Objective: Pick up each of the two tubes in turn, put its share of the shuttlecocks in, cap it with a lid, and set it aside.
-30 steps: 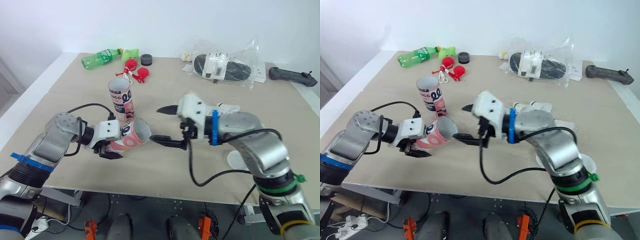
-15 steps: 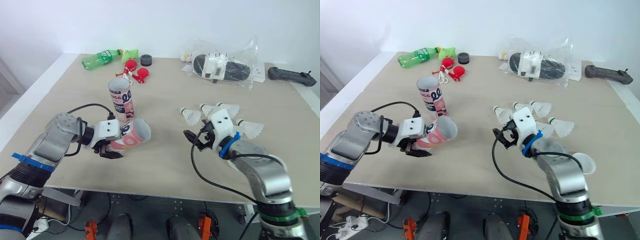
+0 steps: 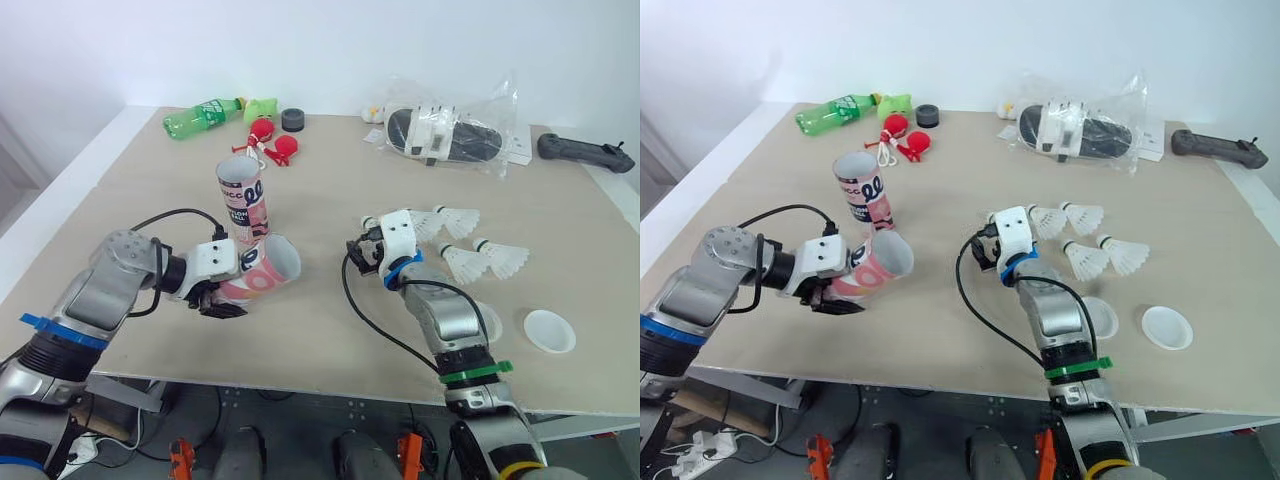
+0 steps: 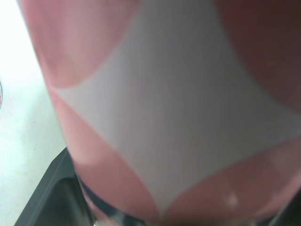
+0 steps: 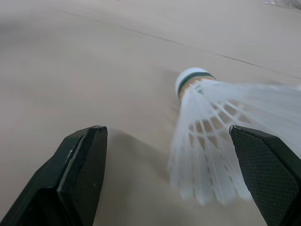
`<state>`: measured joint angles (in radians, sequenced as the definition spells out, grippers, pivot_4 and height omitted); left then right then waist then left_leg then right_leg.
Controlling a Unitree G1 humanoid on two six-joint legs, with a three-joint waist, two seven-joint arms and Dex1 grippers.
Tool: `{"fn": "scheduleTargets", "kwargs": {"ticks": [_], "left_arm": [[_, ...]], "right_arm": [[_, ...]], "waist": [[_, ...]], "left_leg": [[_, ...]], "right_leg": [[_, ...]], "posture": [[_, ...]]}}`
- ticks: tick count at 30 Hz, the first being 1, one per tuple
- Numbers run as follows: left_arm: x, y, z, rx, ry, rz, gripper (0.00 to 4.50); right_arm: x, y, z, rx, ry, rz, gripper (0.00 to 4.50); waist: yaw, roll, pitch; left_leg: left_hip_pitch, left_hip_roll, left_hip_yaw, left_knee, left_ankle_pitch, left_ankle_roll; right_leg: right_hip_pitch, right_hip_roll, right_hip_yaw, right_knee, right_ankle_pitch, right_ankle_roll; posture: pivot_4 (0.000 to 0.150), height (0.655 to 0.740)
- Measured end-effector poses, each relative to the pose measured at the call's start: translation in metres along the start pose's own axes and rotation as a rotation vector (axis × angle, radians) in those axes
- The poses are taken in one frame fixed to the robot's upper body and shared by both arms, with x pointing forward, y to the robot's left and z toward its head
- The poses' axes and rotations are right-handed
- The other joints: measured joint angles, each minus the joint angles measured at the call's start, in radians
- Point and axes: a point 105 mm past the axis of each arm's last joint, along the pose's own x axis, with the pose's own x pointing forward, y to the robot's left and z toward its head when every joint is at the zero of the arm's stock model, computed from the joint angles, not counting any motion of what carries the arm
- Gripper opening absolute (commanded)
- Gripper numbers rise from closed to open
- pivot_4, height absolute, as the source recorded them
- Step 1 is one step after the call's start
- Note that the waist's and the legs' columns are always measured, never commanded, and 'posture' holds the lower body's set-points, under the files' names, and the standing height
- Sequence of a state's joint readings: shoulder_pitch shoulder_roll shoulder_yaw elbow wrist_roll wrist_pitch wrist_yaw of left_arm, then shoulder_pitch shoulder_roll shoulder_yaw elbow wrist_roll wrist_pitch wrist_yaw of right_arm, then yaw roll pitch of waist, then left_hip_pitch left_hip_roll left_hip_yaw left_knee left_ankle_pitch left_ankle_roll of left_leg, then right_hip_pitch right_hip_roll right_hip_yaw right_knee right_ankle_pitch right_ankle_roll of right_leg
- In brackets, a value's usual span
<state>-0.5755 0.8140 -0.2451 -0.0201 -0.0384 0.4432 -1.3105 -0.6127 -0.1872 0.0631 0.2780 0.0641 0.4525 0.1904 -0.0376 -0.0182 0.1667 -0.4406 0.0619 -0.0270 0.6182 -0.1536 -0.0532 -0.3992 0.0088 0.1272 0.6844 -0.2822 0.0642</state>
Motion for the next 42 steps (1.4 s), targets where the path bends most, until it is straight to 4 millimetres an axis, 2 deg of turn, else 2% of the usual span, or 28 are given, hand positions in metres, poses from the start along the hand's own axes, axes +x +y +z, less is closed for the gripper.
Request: {"fn": "scheduleTargets", "kwargs": {"ticks": [1,2,3,4,5,9,12,13,17,20,21,22,24,25,27,30,34,42], "left_arm": [[0.000,-0.001,-0.001,-0.003,0.000,0.002,3.30],[0.000,-0.001,0.000,-0.003,-0.001,0.006,3.30],[0.000,-0.002,0.000,-0.007,-0.001,0.008,3.30],[0.000,-0.002,0.000,-0.008,0.000,0.011,3.30],[0.000,-0.002,0.000,-0.009,0.000,0.012,3.30],[0.000,-0.002,0.000,-0.011,0.001,0.017,3.30],[0.000,-0.002,0.000,-0.016,0.001,0.022,3.30],[-0.001,-0.002,0.000,-0.017,0.001,0.024,3.30],[-0.001,-0.002,-0.001,-0.020,0.000,0.024,3.30],[-0.001,-0.003,-0.001,-0.020,0.000,0.022,3.30],[-0.001,-0.003,-0.001,-0.021,-0.001,0.022,3.30],[-0.001,-0.003,-0.001,-0.021,0.000,0.022,3.30],[-0.001,-0.004,-0.001,-0.022,-0.002,0.026,3.30],[-0.001,-0.004,-0.001,-0.025,-0.004,0.028,3.30],[-0.001,-0.005,-0.002,-0.026,-0.003,0.031,3.30],[0.000,-0.006,-0.003,-0.028,-0.006,0.035,3.30],[0.000,-0.006,-0.003,-0.029,-0.009,0.039,3.30],[0.001,-0.006,-0.003,-0.026,-0.014,0.041,3.30]], "right_arm": [[0.005,0.002,0.001,-0.006,0.000,0.000,4.46],[0.008,0.001,0.002,-0.013,-0.002,-0.005,4.07],[0.011,0.001,0.003,-0.021,-0.002,-0.012,3.94],[0.013,0.002,0.004,-0.025,-0.004,-0.015,3.54],[0.014,0.002,0.004,-0.026,-0.004,-0.015,3.39],[0.018,0.007,0.006,-0.024,-0.017,-0.004,1.74],[0.018,0.008,0.006,-0.030,-0.024,-0.001,0.18],[0.018,0.008,0.007,-0.031,-0.027,-0.001,0.07],[0.017,0.013,0.010,-0.014,-0.035,0.022,0.07],[0.008,0.023,0.028,0.004,-0.081,0.093,0.07],[0.000,0.029,0.044,-0.007,-0.122,0.145,0.07],[-0.003,0.031,0.052,-0.014,-0.146,0.161,0.07],[-0.021,0.039,0.080,-0.067,-0.226,0.259,0.07],[-0.036,0.046,0.099,-0.134,-0.285,0.344,0.07],[-0.048,0.053,0.112,-0.184,-0.329,0.421,0.07],[-0.081,0.071,0.127,-0.345,-0.365,0.653,0.07],[-0.108,0.078,0.130,-0.518,-0.325,0.838,0.07],[-0.115,0.092,0.120,-0.682,-0.236,0.980,0.07]], "waist": [[-0.001,0.000,0.000],[0.000,0.000,0.000],[-0.001,0.000,0.000],[-0.001,0.000,0.000],[-0.001,0.000,0.000],[-0.001,0.000,0.000],[-0.002,0.000,0.000],[-0.002,0.000,0.000],[-0.003,0.000,0.000],[-0.003,0.001,0.000],[-0.003,0.002,0.001],[-0.003,0.002,0.001],[-0.002,0.002,0.001],[-0.003,0.002,0.001],[-0.004,0.002,0.001],[-0.003,0.002,0.001],[-0.002,0.002,0.001],[-0.001,0.003,0.000]], "left_leg": [[0.000,0.000,0.000,0.000,0.000,0.000],[0.000,0.000,0.000,0.000,0.000,0.000],[0.000,0.000,0.000,0.000,0.000,0.000],[0.000,0.000,0.000,0.000,0.000,0.000],[0.000,0.000,0.000,0.000,0.000,0.000],[0.000,0.000,0.000,0.000,0.000,0.000],[0.000,0.000,0.000,0.000,0.000,0.000],[0.000,0.000,0.000,0.000,0.000,0.000],[0.000,0.000,0.000,0.000,0.000,0.000],[0.000,0.000,0.000,0.000,0.000,0.000],[-0.001,0.000,0.000,-0.001,0.000,0.000],[-0.001,0.000,0.000,-0.001,0.000,0.000],[-0.001,0.000,-0.001,-0.001,0.000,0.000],[-0.001,0.000,0.000,-0.001,0.000,0.000],[-0.001,0.000,0.000,-0.001,0.000,0.000],[0.000,0.000,0.000,-0.001,0.000,0.000],[0.000,0.000,0.000,-0.001,0.000,0.000],[0.000,0.000,0.000,-0.001,0.000,0.000]], "right_leg": [[0.000,0.000,0.000,0.000,0.000,0.000],[0.000,0.000,0.000,0.000,0.000,0.000],[0.000,0.000,0.000,0.000,0.000,0.000],[0.000,0.000,0.000,0.000,0.000,0.000],[0.000,0.000,0.000,0.000,0.000,0.000],[0.000,0.000,0.000,0.000,0.000,0.000],[0.000,0.000,0.000,0.000,0.000,0.000],[0.000,0.000,0.000,0.000,0.000,0.000],[0.000,0.000,0.000,0.000,0.000,0.000],[0.000,0.000,0.000,0.000,0.000,0.000],[-0.001,0.000,0.000,0.000,0.000,0.000],[-0.001,0.000,0.000,0.000,0.000,0.000],[-0.001,0.000,0.000,0.000,-0.001,0.000],[-0.001,0.000,0.000,0.000,-0.001,0.000],[-0.001,0.000,0.000,0.000,-0.001,0.000],[-0.001,0.000,-0.001,0.000,-0.002,-0.002],[0.000,-0.001,-0.001,0.000,-0.004,-0.005],[-0.001,-0.001,0.000,0.000,-0.004,-0.005]], "posture": [[0.150,0.7400],[0.150,0.7400],[0.150,0.7400],[0.150,0.7400],[0.150,0.7400],[0.150,0.7400],[0.150,0.7400],[0.150,0.7400],[0.150,0.7400],[0.150,0.7400],[0.150,0.7400],[0.150,0.7400],[0.150,0.7400],[0.150,0.7400],[0.150,0.7400],[0.150,0.7400],[0.150,0.7400],[0.150,0.7400]]}}
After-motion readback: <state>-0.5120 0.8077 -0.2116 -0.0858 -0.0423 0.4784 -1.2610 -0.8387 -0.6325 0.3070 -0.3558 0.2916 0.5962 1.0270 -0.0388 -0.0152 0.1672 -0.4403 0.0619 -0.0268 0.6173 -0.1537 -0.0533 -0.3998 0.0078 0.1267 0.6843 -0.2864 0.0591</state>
